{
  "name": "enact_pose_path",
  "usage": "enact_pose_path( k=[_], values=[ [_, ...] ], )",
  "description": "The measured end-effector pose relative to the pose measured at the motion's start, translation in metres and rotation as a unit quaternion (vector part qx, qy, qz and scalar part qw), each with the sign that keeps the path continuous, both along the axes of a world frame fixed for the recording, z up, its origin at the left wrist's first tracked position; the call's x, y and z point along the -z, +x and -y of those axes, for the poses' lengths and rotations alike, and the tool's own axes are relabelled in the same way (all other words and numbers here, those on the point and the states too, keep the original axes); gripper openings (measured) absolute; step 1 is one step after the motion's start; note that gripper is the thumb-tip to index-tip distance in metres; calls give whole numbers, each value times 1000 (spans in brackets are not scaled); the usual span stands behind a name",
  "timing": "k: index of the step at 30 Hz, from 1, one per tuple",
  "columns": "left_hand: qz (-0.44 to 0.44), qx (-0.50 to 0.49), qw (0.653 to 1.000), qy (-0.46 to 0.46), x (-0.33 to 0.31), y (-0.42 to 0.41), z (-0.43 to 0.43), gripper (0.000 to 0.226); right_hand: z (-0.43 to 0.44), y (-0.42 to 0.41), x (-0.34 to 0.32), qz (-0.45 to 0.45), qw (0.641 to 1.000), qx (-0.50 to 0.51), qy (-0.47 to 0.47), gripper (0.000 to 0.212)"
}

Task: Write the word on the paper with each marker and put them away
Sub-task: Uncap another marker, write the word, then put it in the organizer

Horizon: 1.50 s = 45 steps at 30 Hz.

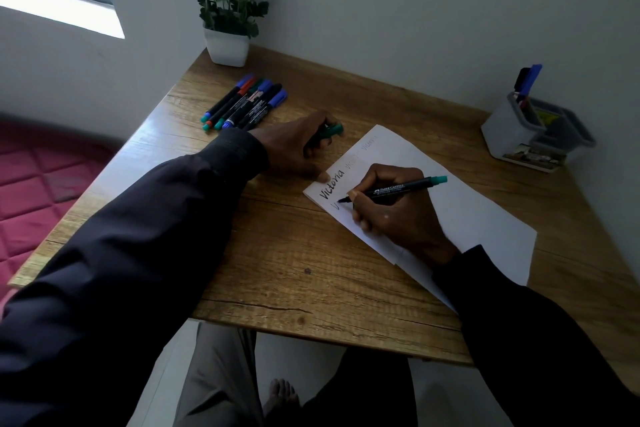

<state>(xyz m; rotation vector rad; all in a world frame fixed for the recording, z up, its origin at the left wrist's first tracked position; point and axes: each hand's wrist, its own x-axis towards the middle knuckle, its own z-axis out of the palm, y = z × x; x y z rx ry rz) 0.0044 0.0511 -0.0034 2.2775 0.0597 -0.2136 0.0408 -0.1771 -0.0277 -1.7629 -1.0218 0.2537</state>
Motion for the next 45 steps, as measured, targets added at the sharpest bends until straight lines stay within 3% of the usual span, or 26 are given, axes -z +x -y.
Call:
enact_pose_path(
  k=[45],
  values=[
    [19, 12, 1000, -19, 2, 1, -1, 67, 0, 1, 0, 10, 999, 46, -3, 14]
  ],
)
